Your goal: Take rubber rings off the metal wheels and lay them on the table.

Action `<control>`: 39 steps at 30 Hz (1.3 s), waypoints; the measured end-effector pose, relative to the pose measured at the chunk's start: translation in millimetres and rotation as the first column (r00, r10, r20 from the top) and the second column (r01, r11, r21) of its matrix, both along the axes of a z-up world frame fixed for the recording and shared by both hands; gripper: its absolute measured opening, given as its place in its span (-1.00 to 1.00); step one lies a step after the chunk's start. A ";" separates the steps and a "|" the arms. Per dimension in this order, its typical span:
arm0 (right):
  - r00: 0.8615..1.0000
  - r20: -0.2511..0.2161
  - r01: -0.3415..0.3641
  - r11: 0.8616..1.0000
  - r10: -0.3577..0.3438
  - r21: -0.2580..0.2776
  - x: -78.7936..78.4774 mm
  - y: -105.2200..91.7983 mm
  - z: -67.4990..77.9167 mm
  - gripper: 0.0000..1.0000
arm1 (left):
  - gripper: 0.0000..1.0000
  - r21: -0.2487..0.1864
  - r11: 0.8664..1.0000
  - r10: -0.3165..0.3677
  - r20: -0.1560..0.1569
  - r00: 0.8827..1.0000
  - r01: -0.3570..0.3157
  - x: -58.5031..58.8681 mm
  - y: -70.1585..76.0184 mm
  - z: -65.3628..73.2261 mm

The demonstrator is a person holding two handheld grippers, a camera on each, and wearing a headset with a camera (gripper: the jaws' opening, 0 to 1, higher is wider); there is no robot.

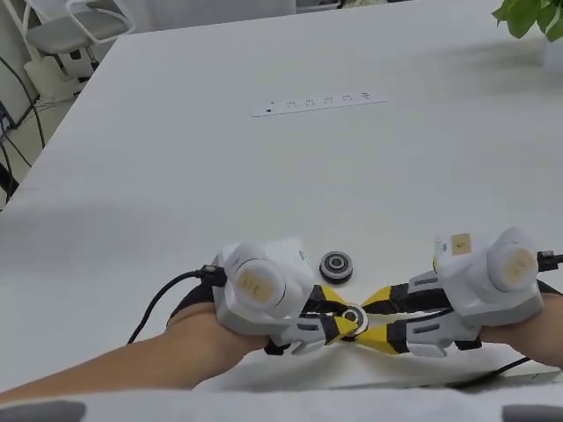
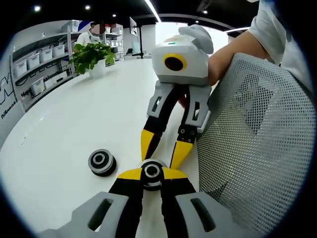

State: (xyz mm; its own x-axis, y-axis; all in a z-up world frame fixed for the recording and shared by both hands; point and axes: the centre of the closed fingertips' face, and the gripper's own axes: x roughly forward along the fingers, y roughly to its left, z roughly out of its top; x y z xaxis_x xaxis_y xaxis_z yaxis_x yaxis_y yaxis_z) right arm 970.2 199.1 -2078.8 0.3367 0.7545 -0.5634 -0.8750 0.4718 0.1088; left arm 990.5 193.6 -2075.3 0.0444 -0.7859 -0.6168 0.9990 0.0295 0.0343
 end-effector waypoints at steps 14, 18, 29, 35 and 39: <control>1.000 -0.009 0.008 1.000 -0.008 -0.001 -2.2 -0.7 1.1 -0.64 | -0.85 0.000 1.000 0.002 0.002 1.000 -0.002 -9.0 1.7 7.7; 1.000 -0.013 0.010 1.000 -0.010 -0.001 -2.6 -1.5 1.2 -0.66 | -0.85 0.000 1.000 0.002 0.001 1.000 -0.002 -10.3 1.9 8.9; 1.000 -0.025 0.019 1.000 -0.019 -0.002 -2.4 -4.1 0.6 -0.71 | -0.85 -0.001 1.000 0.004 0.000 1.000 -0.004 -11.4 1.8 10.6; 0.999 -0.027 0.021 1.000 -0.021 -0.004 -2.3 -4.9 0.2 -0.73 | -0.85 -0.001 1.000 0.005 0.000 1.000 -0.005 -10.9 1.9 10.7; 0.999 -0.029 0.023 1.000 -0.023 -0.003 -1.7 -6.2 -0.3 -0.77 | -0.85 -0.001 1.000 0.007 0.000 1.000 -0.007 -10.2 1.8 10.2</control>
